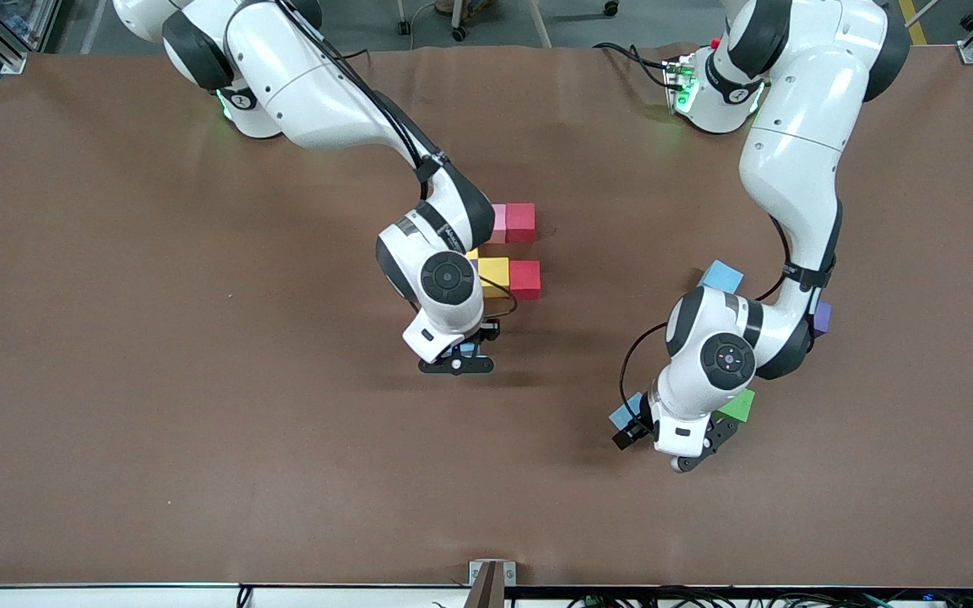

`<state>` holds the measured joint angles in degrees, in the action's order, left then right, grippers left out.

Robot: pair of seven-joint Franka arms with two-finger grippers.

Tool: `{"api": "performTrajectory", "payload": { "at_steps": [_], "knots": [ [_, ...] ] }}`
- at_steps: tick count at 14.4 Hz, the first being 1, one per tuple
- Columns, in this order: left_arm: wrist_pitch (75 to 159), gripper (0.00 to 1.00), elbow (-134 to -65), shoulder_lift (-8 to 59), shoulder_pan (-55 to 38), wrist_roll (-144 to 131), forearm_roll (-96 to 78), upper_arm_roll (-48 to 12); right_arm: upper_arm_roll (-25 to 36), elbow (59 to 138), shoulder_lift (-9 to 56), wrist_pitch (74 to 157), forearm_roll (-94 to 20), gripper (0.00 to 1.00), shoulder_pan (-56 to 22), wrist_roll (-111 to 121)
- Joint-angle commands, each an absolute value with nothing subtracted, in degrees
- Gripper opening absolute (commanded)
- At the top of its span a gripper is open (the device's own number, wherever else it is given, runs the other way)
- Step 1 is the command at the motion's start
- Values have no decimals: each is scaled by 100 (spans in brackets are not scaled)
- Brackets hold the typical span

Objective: Arrange 11 blocks into digit 3
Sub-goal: 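Lift the light blue cube with the left gripper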

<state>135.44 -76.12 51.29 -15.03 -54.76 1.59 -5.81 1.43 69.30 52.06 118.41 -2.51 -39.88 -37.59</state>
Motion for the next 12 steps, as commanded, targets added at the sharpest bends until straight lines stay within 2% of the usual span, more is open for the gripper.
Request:
{"api": "performTrajectory", "payload": {
  "at_steps": [1, 6, 10, 12],
  "knots": [
    [13588, 67, -7576, 5150, -1538, -5528, 70, -554, 158, 7207, 5019, 11865, -167, 100, -4008, -3797],
    [13474, 38, -7567, 5036, -1538, -5808, -26, -571, 149, 7207, 5010, 11891, -176, 100, -4008, -3823],
    [13193, 23, -7567, 4878, -1634, -6738, -18, -615, 141, 7207, 5019, 11953, -219, 100, -4034, -3858],
    [13166, 21, -7567, 4843, -1748, -7162, -9, -624, 132, 7198, 5019, 11997, -246, 100, -4043, -3867]
  ]
}}
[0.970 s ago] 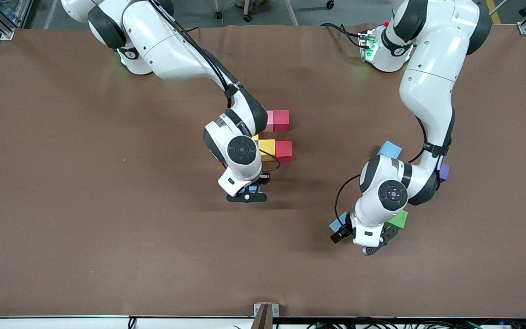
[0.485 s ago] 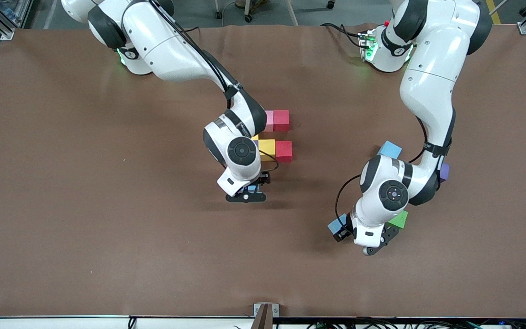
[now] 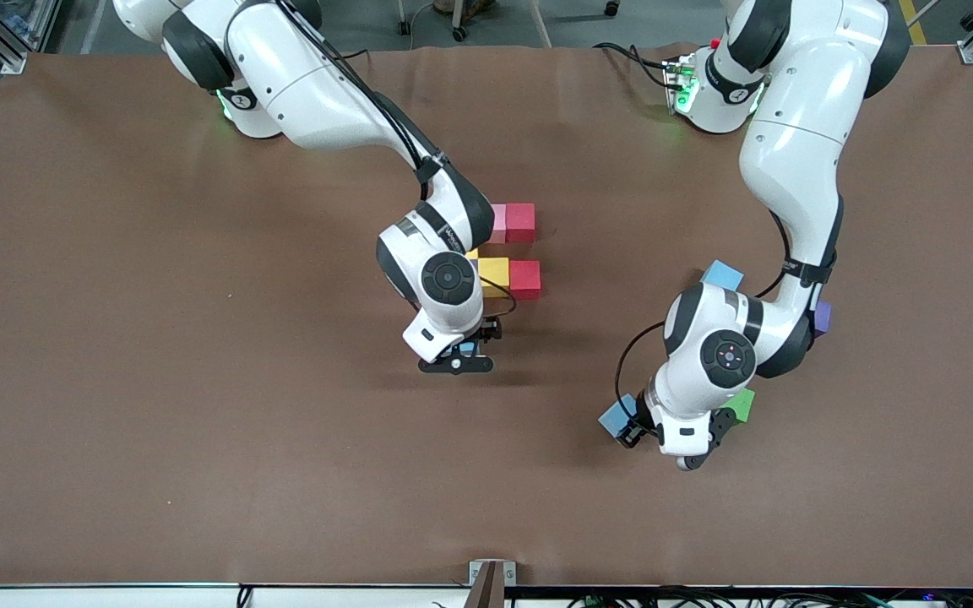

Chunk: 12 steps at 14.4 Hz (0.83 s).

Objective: Arrange 11 blocks into digit 3
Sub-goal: 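Carry light blue beside blue with the left gripper while the right gripper withdraws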

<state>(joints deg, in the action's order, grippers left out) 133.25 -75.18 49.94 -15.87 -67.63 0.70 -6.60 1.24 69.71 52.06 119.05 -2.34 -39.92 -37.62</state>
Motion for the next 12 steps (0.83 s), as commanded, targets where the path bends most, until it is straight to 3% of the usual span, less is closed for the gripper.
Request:
{"api": "performTrajectory", "payload": {
  "at_steps": [1, 12],
  "knots": [
    [13096, 21, -7585, 4799, -1836, -7285, -9, -624, 123, 7198, 5019, 12067, -255, 100, -4043, -3885],
    [12472, 23, -7787, 4483, -2180, -10027, 53, -624, 97, 7154, 4764, 11954, -264, 100, -3903, -3710]
  ]
}}
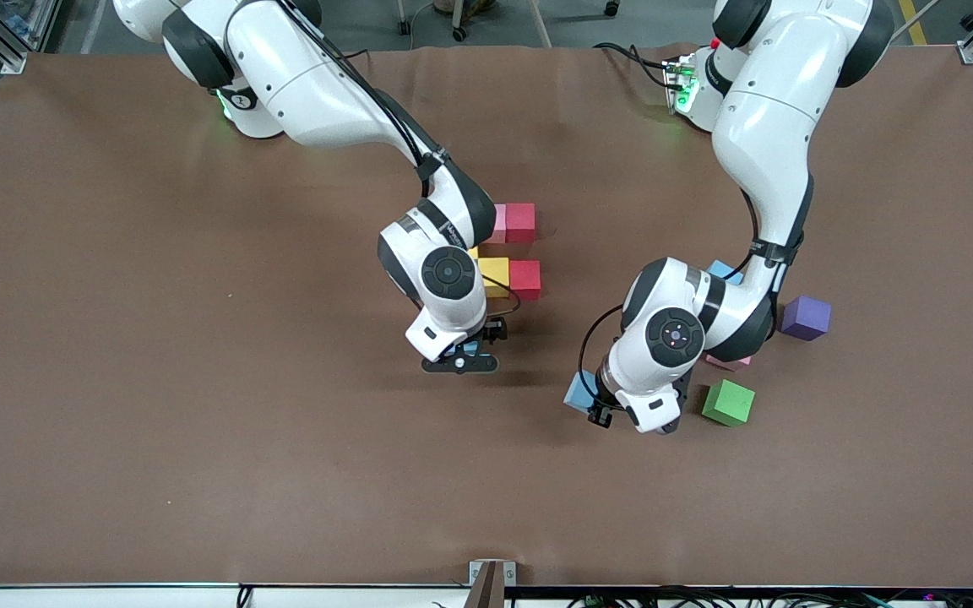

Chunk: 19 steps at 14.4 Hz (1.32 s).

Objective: Arrange 11 blocks into digit 3

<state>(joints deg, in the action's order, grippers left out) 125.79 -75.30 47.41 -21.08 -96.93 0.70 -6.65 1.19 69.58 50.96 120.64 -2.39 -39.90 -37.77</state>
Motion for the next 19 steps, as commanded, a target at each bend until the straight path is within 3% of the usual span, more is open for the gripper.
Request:
{"api": "performTrajectory", "payload": {
  "at_steps": [1, 8, 12, 17, 19],
  "knots": [
    [12480, 23, -7822, 4456, -2214, -10194, 61, -615, 97, 7154, 4677, 11770, -264, 100, -3815, -3596],
    [12472, 25, -7866, 4456, -2601, -12293, 114, -598, 123, 7181, 3745, 10479, -264, 100, -2612, -2271],
    [12472, 27, -7866, 4517, -2987, -13523, 571, -598, 149, 7163, 3297, 9336, -176, 100, -1514, -1574],
    [12472, 27, -7857, 4553, -3445, -14518, 958, -589, 167, 7198, 2840, 8931, -44, 100, -380, -266],
    [12472, 27, -7857, 4588, -3498, -14625, 958, -589, 176, 7390, 2524, 8711, -35, 100, -316, -202]
  ]
}}
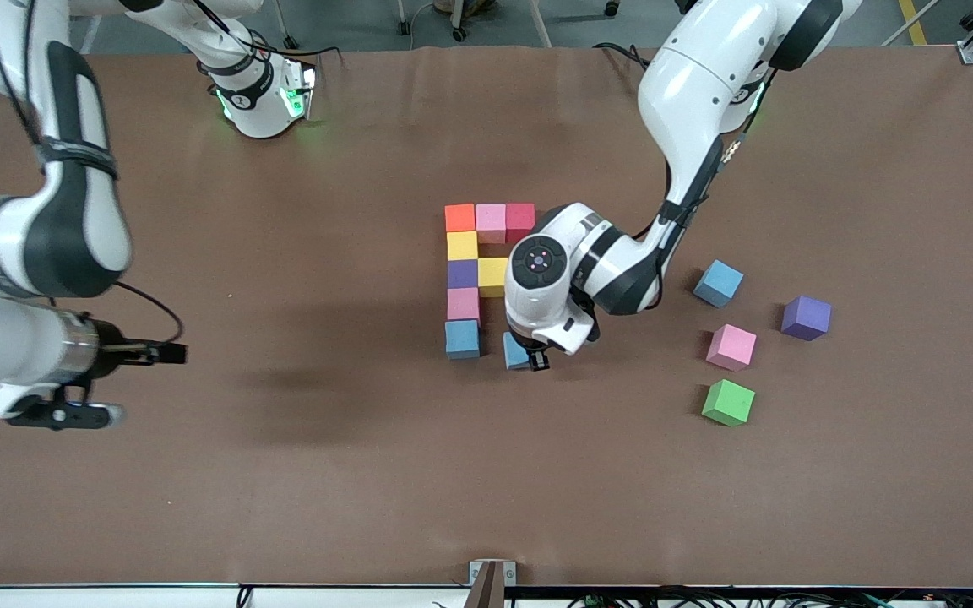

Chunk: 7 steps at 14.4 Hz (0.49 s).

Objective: Arrange 11 blocks into digit 3

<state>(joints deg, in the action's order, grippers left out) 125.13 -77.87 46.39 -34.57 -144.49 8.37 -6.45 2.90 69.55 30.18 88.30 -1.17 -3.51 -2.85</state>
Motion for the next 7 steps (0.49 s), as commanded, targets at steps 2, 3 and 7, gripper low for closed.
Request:
{"api": "performTrajectory", "payload": {
  "at_steps": [2, 3, 7],
  "knots": [
    [12507, 27, -7849, 4649, -3594, -14677, 975, -571, 167, 7995, 2024, 8789, -18, 100, -212, -202],
    [12524, 27, -7849, 4676, -3673, -14747, 993, -554, 167, 8355, 1743, 8893, -18, 100, -150, -193],
    [12647, 27, -7840, 4807, -3823, -14888, 1283, -545, 176, 9605, 652, 9465, -9, 100, -132, -185]
  ]
}}
